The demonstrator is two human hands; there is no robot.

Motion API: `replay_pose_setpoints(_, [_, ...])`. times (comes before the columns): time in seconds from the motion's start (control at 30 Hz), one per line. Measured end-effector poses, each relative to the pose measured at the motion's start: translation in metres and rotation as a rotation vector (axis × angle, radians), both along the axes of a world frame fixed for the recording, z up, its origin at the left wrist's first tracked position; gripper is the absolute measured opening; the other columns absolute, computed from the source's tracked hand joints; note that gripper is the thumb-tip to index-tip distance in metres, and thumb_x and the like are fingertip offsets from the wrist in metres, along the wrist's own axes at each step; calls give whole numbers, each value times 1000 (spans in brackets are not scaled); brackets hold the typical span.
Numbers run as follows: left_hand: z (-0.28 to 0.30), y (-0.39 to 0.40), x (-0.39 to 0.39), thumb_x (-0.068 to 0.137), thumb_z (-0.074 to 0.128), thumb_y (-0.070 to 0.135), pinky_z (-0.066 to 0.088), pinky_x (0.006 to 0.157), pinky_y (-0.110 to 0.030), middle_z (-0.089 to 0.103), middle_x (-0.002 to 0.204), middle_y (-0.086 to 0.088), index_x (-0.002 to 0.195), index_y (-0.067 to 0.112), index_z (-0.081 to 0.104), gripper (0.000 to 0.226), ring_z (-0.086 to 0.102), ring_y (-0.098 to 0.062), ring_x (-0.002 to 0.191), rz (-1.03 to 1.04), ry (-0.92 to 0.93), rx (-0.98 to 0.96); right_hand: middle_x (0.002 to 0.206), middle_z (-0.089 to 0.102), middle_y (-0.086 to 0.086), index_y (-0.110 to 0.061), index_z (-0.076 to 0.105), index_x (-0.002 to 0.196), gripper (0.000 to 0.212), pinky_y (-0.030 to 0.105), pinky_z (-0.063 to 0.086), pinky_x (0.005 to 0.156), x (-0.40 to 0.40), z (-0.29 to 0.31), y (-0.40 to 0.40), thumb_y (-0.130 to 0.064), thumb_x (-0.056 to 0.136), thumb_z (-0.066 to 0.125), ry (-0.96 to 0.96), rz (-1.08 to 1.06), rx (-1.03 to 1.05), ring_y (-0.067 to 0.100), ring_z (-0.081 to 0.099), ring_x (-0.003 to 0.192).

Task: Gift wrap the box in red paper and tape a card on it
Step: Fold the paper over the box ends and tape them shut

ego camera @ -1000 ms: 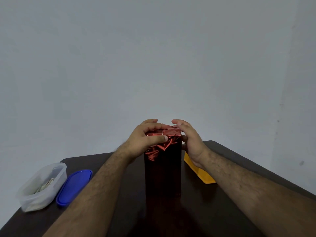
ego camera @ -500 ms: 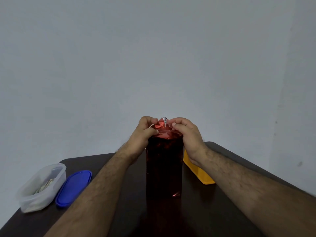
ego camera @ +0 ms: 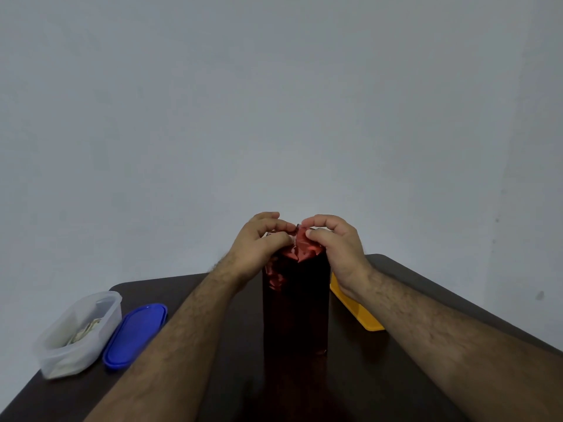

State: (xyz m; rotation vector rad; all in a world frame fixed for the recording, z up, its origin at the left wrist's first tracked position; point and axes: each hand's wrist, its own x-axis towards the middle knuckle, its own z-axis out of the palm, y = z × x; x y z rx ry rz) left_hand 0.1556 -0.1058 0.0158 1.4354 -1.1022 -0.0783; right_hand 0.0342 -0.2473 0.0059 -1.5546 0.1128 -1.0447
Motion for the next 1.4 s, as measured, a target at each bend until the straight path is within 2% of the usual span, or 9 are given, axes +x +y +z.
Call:
replay_pose_setpoints(0.1, [1, 2, 2, 74, 72, 39, 46, 113, -34, 51, 150, 13, 108, 34, 85, 37, 48, 3, 139, -46, -23, 46, 123, 68, 9, -17, 84, 94, 12, 37, 60, 97, 2, -3, 0, -18, 83, 79, 25, -2, -79, 19, 69, 115])
replay_pose_setpoints(0.33, [2, 5, 0, 72, 75, 39, 49, 110, -34, 52, 151, 15, 118, 35, 80, 47, 54, -1, 135, -100, 1, 9, 116, 77, 8, -14, 82, 108, 18, 37, 62, 93, -6, -2, 2, -15, 90, 81, 81, 140, -47, 23, 75, 109])
replay_pose_setpoints(0.5, [-2, 4, -1, 81, 82, 36, 57, 105, -42, 52, 153, 21, 117, 28, 73, 39, 64, -11, 131, -177, 31, -57, 125, 75, 2, -27, 69, 133, 51, 38, 58, 102, -5, -2, -1, -32, 83, 81, 148, 215, -62, 19, 72, 117])
replay_pose_setpoints(0.87, [-3, 2, 3, 86, 87, 40, 48, 102, -23, 45, 156, 16, 121, 36, 81, 36, 46, 25, 127, -139, -99, 64, 134, 71, 5, -30, 72, 131, 45, 54, 50, 113, -7, -5, -14, -51, 95, 55, 142, 314, 22, 29, 66, 127])
replay_pose_setpoints(1.03, [-2, 0, 2, 80, 86, 49, 50, 105, -28, 46, 154, 19, 122, 39, 80, 43, 47, 6, 138, -122, -75, 72, 135, 63, -8, -30, 76, 119, 45, 42, 54, 96, -12, -12, -37, -58, 107, 43, 245, -127, -47, 22, 66, 110])
replay_pose_setpoints(1.13, [-2, -2, 1, 76, 88, 50, 51, 107, -30, 49, 151, 16, 122, 37, 80, 48, 52, 0, 135, -112, -44, 79, 125, 70, -4, -24, 79, 109, 31, 36, 53, 89, -28, -30, -80, -44, 105, 55, 505, -586, -451, 15, 63, 99])
replay_pose_setpoints(1.2, [-1, -3, -2, 79, 90, 46, 51, 106, -29, 56, 143, 17, 123, 34, 80, 46, 57, 1, 128, -107, -40, 85, 111, 74, 4, -16, 78, 102, 30, 37, 60, 82, -40, -34, -101, -39, 101, 59, 731, -791, -417, 22, 67, 95])
replay_pose_setpoints(1.3, [0, -5, -5, 86, 89, 36, 57, 98, -29, 70, 117, 24, 119, 30, 81, 35, 69, 2, 110, -102, -37, 88, 103, 70, 11, -7, 70, 98, 25, 38, 59, 77, -57, -34, -114, -31, 94, 66, 959, -804, -166, 28, 64, 91])
replay_pose_setpoints(1.4, [1, -5, -7, 83, 90, 40, 62, 98, -41, 76, 113, 16, 112, 33, 81, 31, 75, -9, 107, -100, -27, 92, 114, 61, 11, -4, 69, 110, 29, 35, 47, 68, -64, -32, -109, -20, 88, 78, 930, -573, 78, 24, 56, 90])
